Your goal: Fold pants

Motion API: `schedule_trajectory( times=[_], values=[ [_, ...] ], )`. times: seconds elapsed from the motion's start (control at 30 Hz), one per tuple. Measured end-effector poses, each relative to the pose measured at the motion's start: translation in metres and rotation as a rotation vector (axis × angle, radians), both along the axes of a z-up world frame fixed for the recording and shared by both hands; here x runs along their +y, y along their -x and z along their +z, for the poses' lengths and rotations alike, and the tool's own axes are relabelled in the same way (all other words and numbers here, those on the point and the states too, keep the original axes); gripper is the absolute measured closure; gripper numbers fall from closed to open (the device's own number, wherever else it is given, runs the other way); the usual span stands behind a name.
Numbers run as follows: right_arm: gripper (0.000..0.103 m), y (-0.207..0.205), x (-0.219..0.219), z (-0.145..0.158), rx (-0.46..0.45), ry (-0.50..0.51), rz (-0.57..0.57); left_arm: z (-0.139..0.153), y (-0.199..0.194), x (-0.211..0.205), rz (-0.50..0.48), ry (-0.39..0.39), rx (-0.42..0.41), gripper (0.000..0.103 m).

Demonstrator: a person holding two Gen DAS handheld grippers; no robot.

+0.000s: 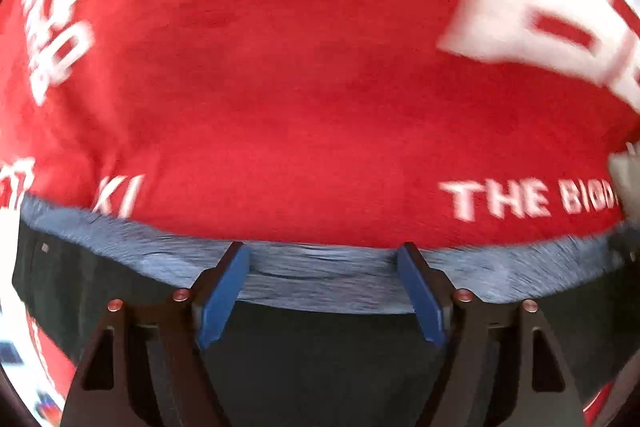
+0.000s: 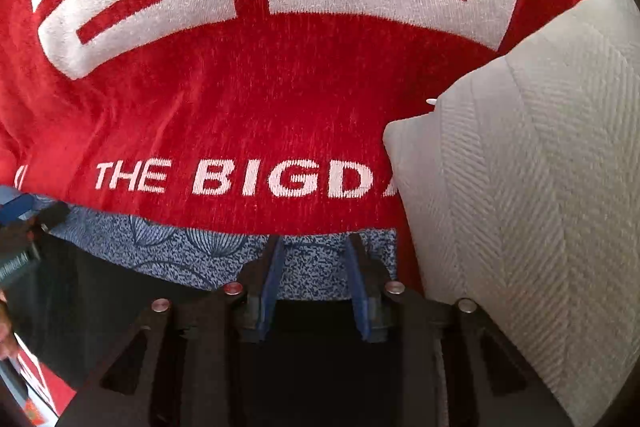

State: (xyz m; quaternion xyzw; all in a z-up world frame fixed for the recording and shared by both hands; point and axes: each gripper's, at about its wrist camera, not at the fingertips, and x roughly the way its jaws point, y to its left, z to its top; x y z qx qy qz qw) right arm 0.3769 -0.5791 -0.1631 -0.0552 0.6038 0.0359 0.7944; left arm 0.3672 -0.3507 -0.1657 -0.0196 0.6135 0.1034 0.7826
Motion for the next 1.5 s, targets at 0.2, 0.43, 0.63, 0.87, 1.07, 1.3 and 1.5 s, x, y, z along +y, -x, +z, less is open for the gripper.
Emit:
schedule_trajectory(
  times=[0.2, 0.43, 0.63, 0.87, 1.07, 1.3, 1.5],
  values=[
    [0.065, 0.035, 0.003, 0.023, 0.009, -0.096, -0.019, 0.024, 0.041, 0.059, 0.054, -0.093, 0.025, 0.026],
    [0.055, 0.099, 0.013, 0.009, 0.043, -0.086, 0.0, 0.005, 0.116, 0.093, 0.098, -0.142, 0.145, 0.024],
    [0.055, 0.122, 0.021, 0.0, 0.001, -0.012, 0.078, 0.011, 0.133, 0.094, 0.08, -0.149, 0.092, 0.021],
    [0.054, 0.152, 0.059, 0.03, -0.033, -0.173, 0.197, 0.03, 0.153, 0.107, 0.118, -0.095, 0.088, 0.022],
    [0.054, 0.186, 0.16, 0.035, -0.097, -0.153, 0.486, 0.049, 0.168, 0.161, 0.207, -0.095, 0.071, 0.022],
    [0.054, 0.214, 0.264, 0.028, -0.168, -0.126, 0.696, 0.044, 0.19, 0.223, 0.254, -0.1, 0.085, 0.022],
    [0.054, 0.224, 0.32, 0.011, -0.193, -0.043, 0.768, 0.031, 0.196, 0.236, 0.191, -0.063, 0.09, 0.022]
  ],
)
